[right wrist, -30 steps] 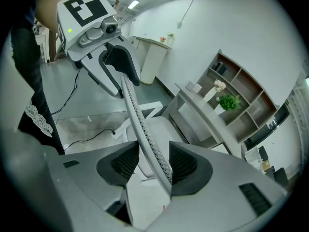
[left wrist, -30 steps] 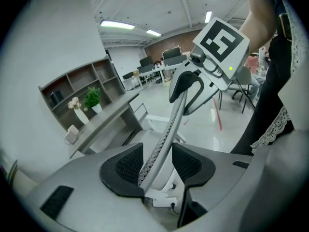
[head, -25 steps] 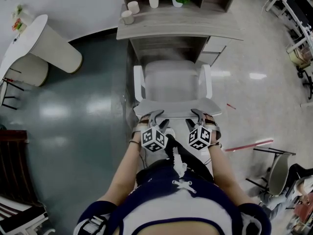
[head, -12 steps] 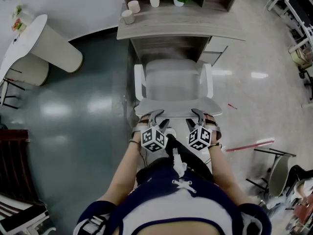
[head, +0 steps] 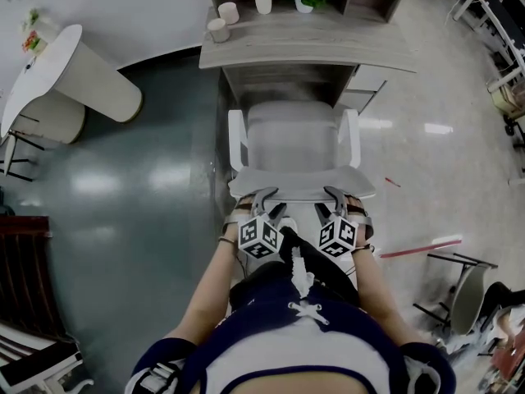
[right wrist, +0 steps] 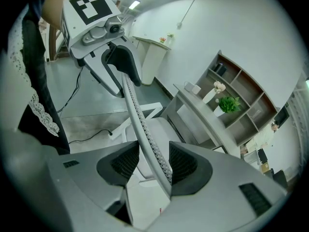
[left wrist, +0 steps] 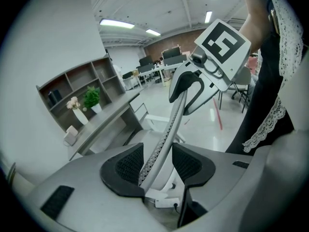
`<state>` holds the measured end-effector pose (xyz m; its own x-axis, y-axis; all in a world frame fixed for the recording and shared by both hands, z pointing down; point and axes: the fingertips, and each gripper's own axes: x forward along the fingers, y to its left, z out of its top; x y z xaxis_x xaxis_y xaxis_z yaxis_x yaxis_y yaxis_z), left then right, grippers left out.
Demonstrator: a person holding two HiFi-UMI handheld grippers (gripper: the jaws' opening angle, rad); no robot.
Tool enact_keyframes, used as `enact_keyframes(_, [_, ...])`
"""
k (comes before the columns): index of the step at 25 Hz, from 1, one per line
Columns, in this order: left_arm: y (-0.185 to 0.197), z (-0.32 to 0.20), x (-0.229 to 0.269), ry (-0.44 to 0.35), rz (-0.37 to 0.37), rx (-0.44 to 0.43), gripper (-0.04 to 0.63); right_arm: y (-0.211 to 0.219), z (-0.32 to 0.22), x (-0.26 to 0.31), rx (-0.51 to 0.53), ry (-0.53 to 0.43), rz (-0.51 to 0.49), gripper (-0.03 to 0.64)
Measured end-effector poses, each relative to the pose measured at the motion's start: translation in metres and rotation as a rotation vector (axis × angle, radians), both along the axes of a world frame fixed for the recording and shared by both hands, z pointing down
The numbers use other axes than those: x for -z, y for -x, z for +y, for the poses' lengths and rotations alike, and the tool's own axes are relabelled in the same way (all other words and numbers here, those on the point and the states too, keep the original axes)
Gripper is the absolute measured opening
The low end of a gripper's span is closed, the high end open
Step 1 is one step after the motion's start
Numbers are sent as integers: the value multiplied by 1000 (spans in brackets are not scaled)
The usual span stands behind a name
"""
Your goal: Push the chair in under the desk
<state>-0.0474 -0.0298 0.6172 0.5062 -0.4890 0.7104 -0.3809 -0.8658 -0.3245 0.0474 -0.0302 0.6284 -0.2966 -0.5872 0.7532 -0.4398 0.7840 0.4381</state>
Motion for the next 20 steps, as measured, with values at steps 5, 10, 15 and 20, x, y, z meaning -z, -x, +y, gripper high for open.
enact_keyframes(5, [1, -7, 0, -7, 0, -1, 190, 1, -6, 0, 0, -9, -1, 171])
enact_keyframes(10, [2, -13, 0, -6, 0, 6, 190, 1, -13, -1, 3, -9, -1, 170])
enact_keyframes(15, [-1, -19, 0, -4, 3, 8, 190, -1, -21, -1, 1, -3, 1, 172])
enact_keyframes(20, [1, -24, 3, -12, 10, -1, 189, 0, -26, 0, -8, 11, -1, 172])
